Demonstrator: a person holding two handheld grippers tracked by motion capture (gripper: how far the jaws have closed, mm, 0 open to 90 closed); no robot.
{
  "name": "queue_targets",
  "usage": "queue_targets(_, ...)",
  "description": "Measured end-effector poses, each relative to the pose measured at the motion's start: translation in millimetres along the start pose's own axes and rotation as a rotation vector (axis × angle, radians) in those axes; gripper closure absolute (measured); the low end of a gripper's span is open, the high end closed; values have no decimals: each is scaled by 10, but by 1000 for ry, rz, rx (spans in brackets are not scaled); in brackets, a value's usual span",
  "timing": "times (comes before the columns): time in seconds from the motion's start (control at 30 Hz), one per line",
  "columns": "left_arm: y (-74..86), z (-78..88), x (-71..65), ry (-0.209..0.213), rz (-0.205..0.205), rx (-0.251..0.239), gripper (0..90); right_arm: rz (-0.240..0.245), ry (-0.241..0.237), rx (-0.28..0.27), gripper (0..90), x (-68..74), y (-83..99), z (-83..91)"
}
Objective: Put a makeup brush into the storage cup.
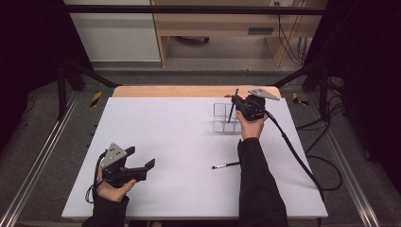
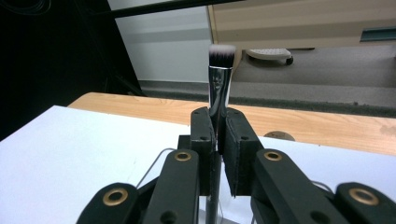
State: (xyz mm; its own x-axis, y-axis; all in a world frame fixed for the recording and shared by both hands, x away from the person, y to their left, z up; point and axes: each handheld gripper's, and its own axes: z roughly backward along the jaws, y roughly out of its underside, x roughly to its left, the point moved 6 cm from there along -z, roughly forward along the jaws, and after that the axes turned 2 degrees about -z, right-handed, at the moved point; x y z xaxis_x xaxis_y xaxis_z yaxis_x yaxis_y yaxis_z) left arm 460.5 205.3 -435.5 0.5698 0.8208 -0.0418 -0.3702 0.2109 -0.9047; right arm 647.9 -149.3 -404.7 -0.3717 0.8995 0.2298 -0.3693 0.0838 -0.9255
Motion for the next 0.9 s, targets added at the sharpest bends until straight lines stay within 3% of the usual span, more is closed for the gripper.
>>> queue_targets(0.43, 8, -12, -4, 1, -1, 5, 112, -7, 0, 33, 835, -9, 158, -51)
queue_targets(0.7, 12, -19, -14, 3, -6, 9, 112, 16, 12, 66, 830, -26, 235, -39)
queue_targets(0.9, 11, -19, -14, 3, -5, 9, 112, 21, 2, 77, 776, 0, 241, -3)
